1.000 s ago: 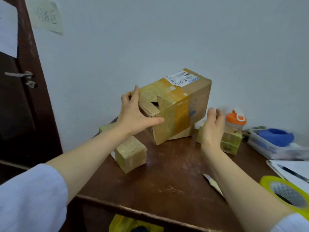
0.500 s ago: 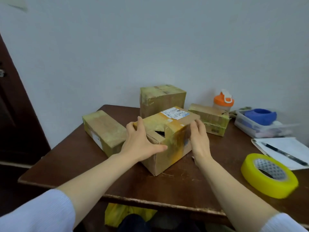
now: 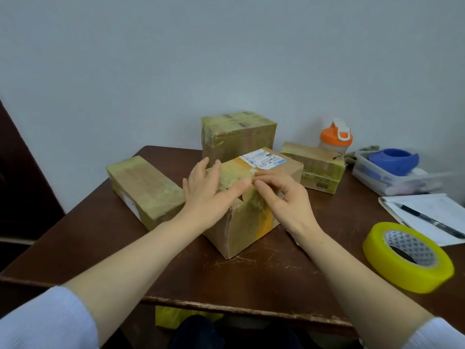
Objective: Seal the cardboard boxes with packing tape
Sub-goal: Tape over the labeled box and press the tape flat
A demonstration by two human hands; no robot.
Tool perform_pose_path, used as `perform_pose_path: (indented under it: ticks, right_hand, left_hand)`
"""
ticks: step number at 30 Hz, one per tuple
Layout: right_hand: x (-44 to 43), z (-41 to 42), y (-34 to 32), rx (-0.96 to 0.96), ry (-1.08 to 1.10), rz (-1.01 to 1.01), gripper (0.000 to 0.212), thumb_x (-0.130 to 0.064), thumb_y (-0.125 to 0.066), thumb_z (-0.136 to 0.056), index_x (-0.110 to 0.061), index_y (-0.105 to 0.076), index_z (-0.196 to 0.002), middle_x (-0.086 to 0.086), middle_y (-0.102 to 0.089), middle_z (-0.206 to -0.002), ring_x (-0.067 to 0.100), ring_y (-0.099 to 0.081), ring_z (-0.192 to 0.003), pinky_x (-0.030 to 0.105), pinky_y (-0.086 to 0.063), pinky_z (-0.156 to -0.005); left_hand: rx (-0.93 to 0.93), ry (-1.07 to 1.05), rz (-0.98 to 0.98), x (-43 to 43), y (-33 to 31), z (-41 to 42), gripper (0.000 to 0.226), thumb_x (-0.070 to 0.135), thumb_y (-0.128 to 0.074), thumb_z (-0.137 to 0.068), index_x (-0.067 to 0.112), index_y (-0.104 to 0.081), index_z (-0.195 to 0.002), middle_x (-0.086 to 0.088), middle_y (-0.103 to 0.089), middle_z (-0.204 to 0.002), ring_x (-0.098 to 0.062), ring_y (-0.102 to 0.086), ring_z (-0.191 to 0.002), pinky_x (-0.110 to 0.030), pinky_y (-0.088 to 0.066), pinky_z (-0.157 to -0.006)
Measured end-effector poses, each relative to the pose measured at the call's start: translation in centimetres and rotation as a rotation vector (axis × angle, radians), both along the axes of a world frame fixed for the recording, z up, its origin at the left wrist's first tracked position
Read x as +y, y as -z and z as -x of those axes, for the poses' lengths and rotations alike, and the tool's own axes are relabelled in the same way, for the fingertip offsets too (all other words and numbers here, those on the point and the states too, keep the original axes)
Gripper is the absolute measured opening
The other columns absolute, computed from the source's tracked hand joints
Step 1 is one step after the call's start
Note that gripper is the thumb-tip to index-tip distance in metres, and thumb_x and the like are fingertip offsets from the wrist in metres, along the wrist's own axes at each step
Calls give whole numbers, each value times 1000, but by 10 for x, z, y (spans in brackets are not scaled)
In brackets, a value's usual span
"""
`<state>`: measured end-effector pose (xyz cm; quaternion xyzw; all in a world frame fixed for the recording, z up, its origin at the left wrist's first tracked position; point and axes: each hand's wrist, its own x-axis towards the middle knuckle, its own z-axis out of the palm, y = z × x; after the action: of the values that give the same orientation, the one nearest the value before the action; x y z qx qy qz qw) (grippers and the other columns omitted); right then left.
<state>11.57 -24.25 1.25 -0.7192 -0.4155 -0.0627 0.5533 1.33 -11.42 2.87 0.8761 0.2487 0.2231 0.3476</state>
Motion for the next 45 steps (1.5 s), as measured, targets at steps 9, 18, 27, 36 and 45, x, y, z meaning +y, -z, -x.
perform_pose_path:
  ticks: [9, 18, 27, 36, 45]
  right_hand:
    - [-3, 2, 5, -182, -94, -67, 7, -17, -71, -82, -18, -76, -88, -10, -71, -94, 4, -63, -99, 48, -25, -114]
    - [-4, 3, 19, -505, -71, 34, 28, -27, -60, -87, -12, -71, -109, 3, -69, -114, 21, -58, -117, 55, -31, -109]
    - [-7, 6, 14, -442, -60, 51, 28, -29, -55, -90, -14, -73, -105, 0, -70, -111, 16, -60, -115, 54, -32, -109]
    - [-2, 7, 21, -523, -9, 20, 25, -22, -55, -90, -13, -73, -105, 2, -70, -108, 19, -61, -111, 58, -33, -106]
    - [2, 15, 16, -552, -76, 76, 35, -28, -53, -90, -10, -67, -117, 5, -65, -122, 20, -54, -123, 51, -28, -112]
  left_hand:
    - [-112, -42, 54, 6, 5, -9, 80, 30, -66, -85, 17, -21, -150, 2, -10, -155, -12, -3, -142, -38, -12, -117]
    - [-97, -50, -41, 10, 11, -9, 73, 38, -59, -89, 12, -26, -148, 1, -20, -153, -11, -6, -141, -31, -9, -116]
    - [-153, -59, 78, 18, 8, -12, 54, 36, -47, -96, 19, -34, -145, 7, -28, -151, -4, -9, -138, -21, -8, -105]
    - [-54, -37, 26, 22, 11, -12, 72, 42, -60, -87, 18, -28, -148, 6, -25, -151, -10, -9, -139, -24, -10, -108]
    - [-151, -46, 127, 30, 10, -9, 51, 28, -51, -96, 18, -37, -144, 5, -30, -150, -14, -22, -139, -32, -16, -116]
